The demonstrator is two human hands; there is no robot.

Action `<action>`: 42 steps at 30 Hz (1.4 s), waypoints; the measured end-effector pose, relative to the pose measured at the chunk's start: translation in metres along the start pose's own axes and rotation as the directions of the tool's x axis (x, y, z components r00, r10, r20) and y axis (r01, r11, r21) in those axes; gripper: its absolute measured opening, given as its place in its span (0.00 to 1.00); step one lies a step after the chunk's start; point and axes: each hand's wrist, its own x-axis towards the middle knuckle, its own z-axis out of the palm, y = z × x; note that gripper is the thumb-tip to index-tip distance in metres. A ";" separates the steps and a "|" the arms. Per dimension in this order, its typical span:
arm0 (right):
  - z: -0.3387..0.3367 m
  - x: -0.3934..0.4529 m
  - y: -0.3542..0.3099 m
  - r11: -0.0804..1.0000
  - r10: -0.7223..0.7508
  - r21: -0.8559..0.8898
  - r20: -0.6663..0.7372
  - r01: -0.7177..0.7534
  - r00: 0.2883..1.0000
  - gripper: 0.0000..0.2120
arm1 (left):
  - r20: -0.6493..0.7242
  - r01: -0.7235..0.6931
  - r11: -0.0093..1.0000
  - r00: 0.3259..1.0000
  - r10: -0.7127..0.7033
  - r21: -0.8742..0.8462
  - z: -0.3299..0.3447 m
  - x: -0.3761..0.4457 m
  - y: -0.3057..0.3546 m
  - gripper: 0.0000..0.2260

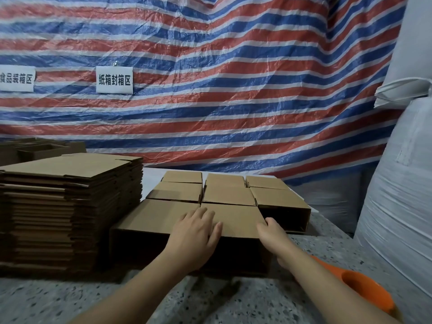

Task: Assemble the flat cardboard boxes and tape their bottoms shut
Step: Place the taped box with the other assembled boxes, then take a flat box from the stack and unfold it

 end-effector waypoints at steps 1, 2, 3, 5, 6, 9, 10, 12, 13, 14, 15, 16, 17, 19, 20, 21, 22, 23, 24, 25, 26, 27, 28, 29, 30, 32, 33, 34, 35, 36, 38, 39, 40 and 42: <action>-0.001 0.000 -0.001 1.000 -0.003 -0.007 0.000 0.003 1.000 0.27 | -0.027 0.003 1.000 1.000 -0.003 0.002 -0.006 0.001 -0.002 0.20; -0.003 -0.001 -0.003 1.000 -0.012 -0.017 -0.004 0.012 1.000 0.28 | -0.051 0.004 1.000 0.999 -0.003 0.011 -0.013 0.003 -0.005 0.20; -0.004 -0.002 -0.006 0.999 -0.024 -0.036 -0.012 0.024 1.000 0.28 | -0.074 0.003 1.000 0.997 -0.001 0.025 -0.021 0.006 -0.008 0.20; -0.007 -0.003 -0.014 0.994 -0.062 -0.093 -0.044 0.057 0.997 0.27 | -0.130 0.008 0.999 0.991 -0.001 0.052 -0.041 0.012 -0.019 0.19; -0.009 -0.004 -0.020 0.990 -0.089 -0.118 -0.064 0.081 0.994 0.26 | -0.157 0.016 0.997 0.988 -0.004 0.076 -0.053 0.017 -0.026 0.18; -0.014 -0.006 -0.040 0.974 -0.171 -0.169 -0.103 0.152 0.980 0.20 | -0.226 0.045 0.981 0.974 -0.002 0.187 -0.090 0.032 -0.054 0.18; -0.015 -0.007 -0.047 0.967 -0.192 -0.193 -0.106 0.169 0.976 0.21 | -0.238 0.062 0.975 0.971 -0.009 0.214 -0.103 0.037 -0.067 0.18; -0.017 -0.008 -0.061 0.950 -0.231 -0.237 -0.099 0.202 0.968 0.23 | -0.232 0.127 0.957 0.970 -0.065 0.261 -0.127 0.047 -0.093 0.18; -0.017 -0.009 -0.068 0.942 -0.251 -0.252 -0.091 0.222 0.964 0.24 | -0.220 0.173 0.940 0.969 -0.109 0.296 -0.137 0.051 -0.106 0.18; -0.017 -0.009 -0.074 0.935 -0.271 -0.262 -0.082 0.241 0.959 0.24 | -0.202 0.215 0.916 0.967 -0.152 0.338 -0.145 0.053 -0.119 0.18; -0.016 -0.010 -0.080 0.928 -0.287 -0.267 -0.074 0.258 0.955 0.24 | -0.175 0.246 0.890 0.966 -0.191 0.384 -0.151 0.055 -0.130 0.19; -0.015 -0.011 -0.086 0.925 -0.297 -0.267 -0.066 0.270 0.953 0.25 | -0.142 0.268 0.862 0.963 -0.228 0.429 -0.155 0.056 -0.141 0.22; -0.012 -0.011 -0.091 0.923 -0.305 -0.266 -0.059 0.279 0.951 0.25 | -0.106 0.288 0.834 0.957 -0.271 0.471 -0.157 0.056 -0.150 0.24; -0.007 -0.013 -0.100 0.914 -0.322 -0.277 -0.050 0.297 0.945 0.26 | -0.034 0.334 0.774 0.926 -0.375 0.538 -0.158 0.054 -0.164 0.30; -0.003 -0.013 -0.103 0.906 -0.334 -0.292 -0.045 0.308 0.941 0.26 | -0.002 0.359 0.749 0.902 -0.431 0.557 -0.156 0.053 -0.169 0.31; 0.000 -0.013 -0.106 0.897 -0.346 -0.307 -0.039 0.318 0.937 0.26 | 0.029 0.381 0.733 0.877 -0.479 0.564 -0.154 0.052 -0.173 0.32; 0.004 -0.014 -0.108 0.890 -0.354 -0.319 -0.032 0.326 0.935 0.26 | 0.063 0.398 0.729 0.855 -0.514 0.557 -0.151 0.050 -0.176 0.32; 0.007 -0.014 -0.110 0.885 -0.358 -0.328 -0.024 0.331 0.933 0.27 | 0.101 0.414 0.740 0.836 -0.540 0.530 -0.148 0.048 -0.179 0.31; 0.010 -0.014 -0.112 0.881 -0.359 -0.334 -0.015 0.334 0.933 0.27 | 0.139 0.435 0.754 0.816 -0.562 0.492 -0.145 0.046 -0.180 0.29; 0.014 -0.015 -0.113 0.878 -0.359 -0.340 -0.007 0.336 0.933 0.27 | 0.173 0.457 0.763 0.796 -0.580 0.457 -0.143 0.045 -0.180 0.26; 0.017 -0.015 -0.114 0.876 -0.360 -0.343 0.001 0.339 0.933 0.28 | 0.199 0.470 0.767 0.781 -0.592 0.436 -0.141 0.043 -0.179 0.25; 0.019 -0.015 -0.115 0.873 -0.364 -0.345 0.009 0.344 0.931 0.27 | 0.215 0.475 0.769 0.773 -0.597 0.427 -0.141 0.042 -0.178 0.23; 0.022 -0.015 -0.116 0.869 -0.369 -0.348 0.016 0.351 0.929 0.27 | 0.223 0.477 0.769 0.768 -0.601 0.426 -0.142 0.041 -0.176 0.22; 0.024 -0.016 -0.117 0.866 -0.374 -0.349 0.020 0.357 0.927 0.27 | 0.228 0.478 0.767 0.764 -0.604 0.429 -0.143 0.040 -0.175 0.21; 0.026 -0.016 -0.117 0.864 -0.378 -0.350 0.024 0.362 0.925 0.26 | 0.235 0.474 0.765 0.760 -0.605 0.436 -0.145 0.040 -0.172 0.21; 0.029 -0.018 -0.118 0.859 -0.383 -0.355 0.033 0.369 0.923 0.26 | 0.254 0.453 0.766 0.759 -0.600 0.456 -0.148 0.038 -0.167 0.20; 0.029 -0.019 -0.119 0.857 -0.382 -0.359 0.038 0.370 0.923 0.26 | 0.264 0.441 0.767 0.758 -0.597 0.467 -0.151 0.037 -0.164 0.20; 0.029 -0.020 -0.119 0.855 -0.381 -0.363 0.044 0.370 0.923 0.26 | 0.274 0.430 0.767 0.756 -0.594 0.476 -0.152 0.036 -0.160 0.20; 0.029 -0.021 -0.120 0.854 -0.380 -0.365 0.050 0.371 0.924 0.26 | 0.282 0.419 0.770 0.758 -0.588 0.480 -0.154 0.034 -0.157 0.20; 0.029 -0.023 -0.120 0.852 -0.379 -0.368 0.056 0.372 0.924 0.26 | 0.287 0.408 0.777 0.763 -0.578 0.480 -0.155 0.033 -0.153 0.20; 0.028 -0.026 -0.120 0.850 -0.378 -0.371 0.065 0.374 0.924 0.26 | 0.298 0.389 0.797 0.778 -0.553 0.463 -0.155 0.029 -0.146 0.21; 0.027 -0.027 -0.120 0.850 -0.377 -0.370 0.070 0.375 0.924 0.26 | 0.305 0.377 0.811 0.788 -0.534 0.446 -0.155 0.027 -0.144 0.22; 0.027 -0.028 -0.120 0.850 -0.376 -0.369 0.075 0.376 0.924 0.26 | 0.315 0.360 0.830 0.801 -0.509 0.427 -0.154 0.024 -0.141 0.23; 0.025 -0.031 -0.119 0.849 -0.372 -0.370 0.085 0.376 0.924 0.26 | 0.330 0.313 0.871 0.834 -0.443 0.379 -0.154 0.014 -0.139 0.28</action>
